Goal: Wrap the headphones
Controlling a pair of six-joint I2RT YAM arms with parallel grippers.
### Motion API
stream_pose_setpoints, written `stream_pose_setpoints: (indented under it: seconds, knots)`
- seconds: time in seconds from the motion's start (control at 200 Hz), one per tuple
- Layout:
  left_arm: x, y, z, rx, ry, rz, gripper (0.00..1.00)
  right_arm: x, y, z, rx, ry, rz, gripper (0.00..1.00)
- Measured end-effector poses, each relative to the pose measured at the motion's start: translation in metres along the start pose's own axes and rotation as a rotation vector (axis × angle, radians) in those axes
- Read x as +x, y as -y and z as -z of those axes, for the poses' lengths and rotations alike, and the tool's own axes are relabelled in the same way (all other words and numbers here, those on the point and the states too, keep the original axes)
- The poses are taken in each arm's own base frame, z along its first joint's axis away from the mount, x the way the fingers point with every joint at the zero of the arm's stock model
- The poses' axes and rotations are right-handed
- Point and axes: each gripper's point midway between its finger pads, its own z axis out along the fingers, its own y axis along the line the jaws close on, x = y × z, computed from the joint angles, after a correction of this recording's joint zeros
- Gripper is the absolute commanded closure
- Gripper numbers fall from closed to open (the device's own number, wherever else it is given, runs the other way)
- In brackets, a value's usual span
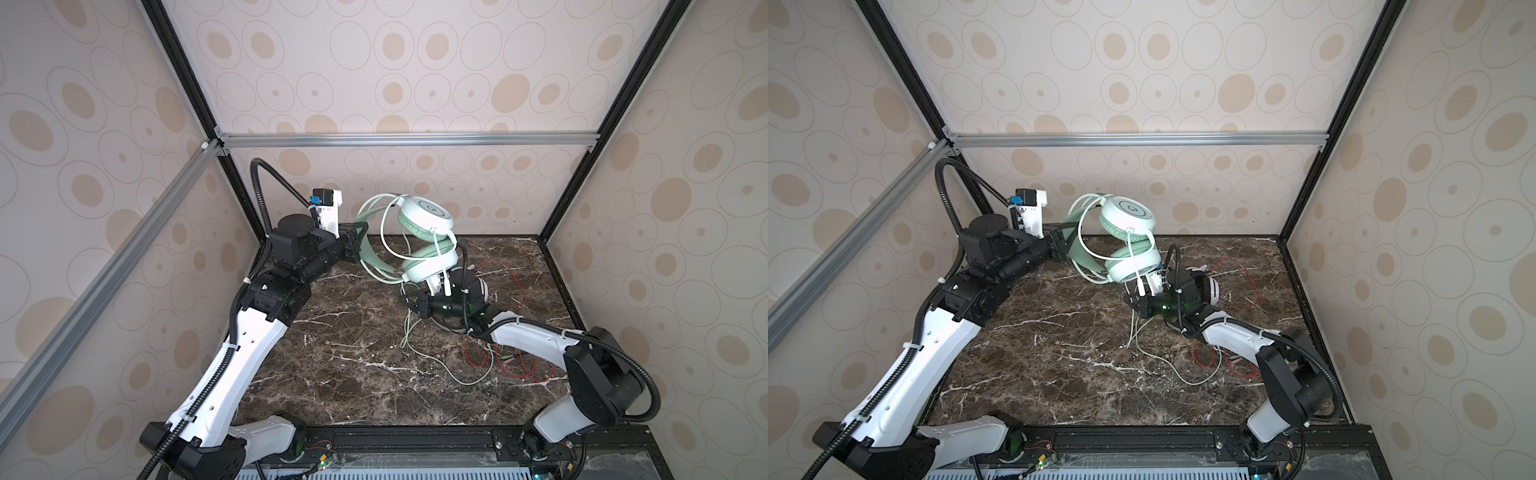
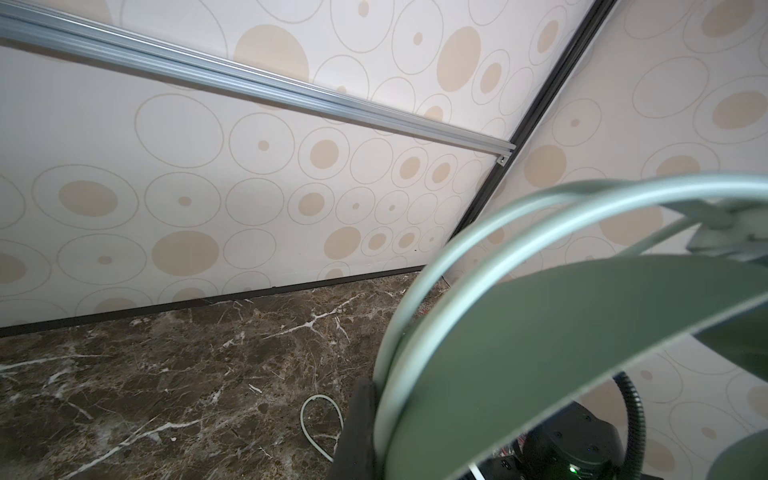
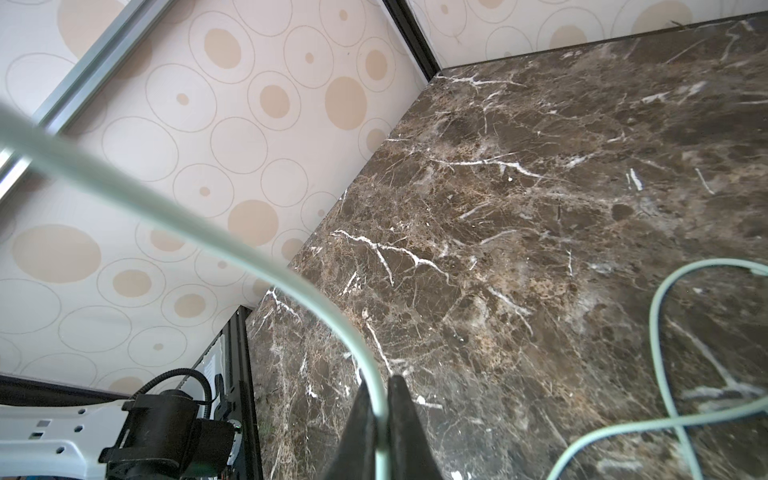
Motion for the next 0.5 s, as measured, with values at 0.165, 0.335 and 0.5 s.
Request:
stream_pose_setpoints:
  seconds: [0.165, 0.335, 0.5]
  knots:
    - [-0.002, -0.007, -0.002, -0.029, 0.032, 0.027, 1.00, 0.001, -0.004, 0.020, 0.058, 0.004, 0.036, 0.98]
    - [0.002, -0.013, -0.005, -0.046, 0.035, 0.049, 1.00, 0.009, -0.007, 0.031, 0.118, -0.025, 0.084, 1.00]
    - [-0.003, -0.016, -0.004, -0.060, 0.057, 0.058, 1.00, 0.028, -0.001, 0.043, 0.186, -0.073, 0.105, 1.00]
